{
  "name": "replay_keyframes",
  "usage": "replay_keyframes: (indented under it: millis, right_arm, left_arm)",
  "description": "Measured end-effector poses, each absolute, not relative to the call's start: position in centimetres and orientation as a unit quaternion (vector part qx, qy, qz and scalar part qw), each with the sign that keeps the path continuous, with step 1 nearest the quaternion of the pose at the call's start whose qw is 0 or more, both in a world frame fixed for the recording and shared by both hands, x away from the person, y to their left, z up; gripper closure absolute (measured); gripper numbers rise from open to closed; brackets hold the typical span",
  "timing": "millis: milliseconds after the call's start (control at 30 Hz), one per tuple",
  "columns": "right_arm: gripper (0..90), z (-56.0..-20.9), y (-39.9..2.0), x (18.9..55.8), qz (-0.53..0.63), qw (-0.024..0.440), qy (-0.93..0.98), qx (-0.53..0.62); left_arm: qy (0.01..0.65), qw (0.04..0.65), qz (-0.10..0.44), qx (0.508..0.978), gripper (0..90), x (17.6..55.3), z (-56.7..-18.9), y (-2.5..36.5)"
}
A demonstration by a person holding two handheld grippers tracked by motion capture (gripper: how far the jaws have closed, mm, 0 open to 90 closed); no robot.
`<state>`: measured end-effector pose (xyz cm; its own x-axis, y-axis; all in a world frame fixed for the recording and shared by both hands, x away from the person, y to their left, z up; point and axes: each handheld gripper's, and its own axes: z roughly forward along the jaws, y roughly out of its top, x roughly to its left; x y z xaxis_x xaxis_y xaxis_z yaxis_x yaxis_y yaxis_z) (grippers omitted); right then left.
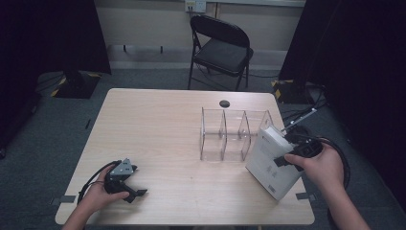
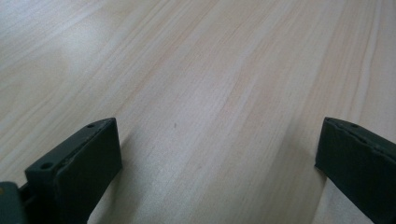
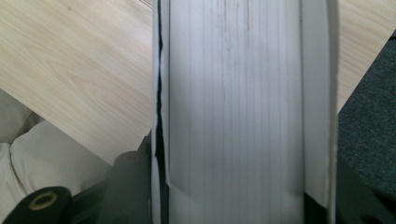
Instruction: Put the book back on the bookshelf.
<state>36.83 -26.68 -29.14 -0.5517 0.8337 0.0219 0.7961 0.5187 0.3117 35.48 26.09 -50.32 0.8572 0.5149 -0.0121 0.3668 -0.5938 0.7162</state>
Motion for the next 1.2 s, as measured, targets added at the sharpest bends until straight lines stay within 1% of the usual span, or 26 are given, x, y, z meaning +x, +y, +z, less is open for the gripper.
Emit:
replay_keyframes:
  millis: [233, 767, 1100, 1200]
  right_arm:
    - [52.5, -28.9, -26.8, 37.3, 0.14, 0.075, 0.866, 0.475]
    - [52.4, -28.6, -26.8, 38.8, 0.132, 0.073, 0.854, 0.499]
    - [52.5, -28.5, -26.6, 39.5, 0.128, 0.086, 0.849, 0.505]
    - [52.4, -28.5, -26.5, 39.7, 0.127, 0.081, 0.844, 0.514]
  left_arm:
    - [0.248, 0.376, 0.098, 0.887, 0.0, 35.5, -50.3, 26.1]
    - [0.248, 0.376, 0.098, 0.887, 0.0, 35.5, -50.3, 26.1]
    - [0.249, 0.376, 0.099, 0.887, 0.0, 35.5, -50.3, 26.1]
    - [0.249, 0.376, 0.098, 0.887, 0.0, 35.5, -50.3, 26.1]
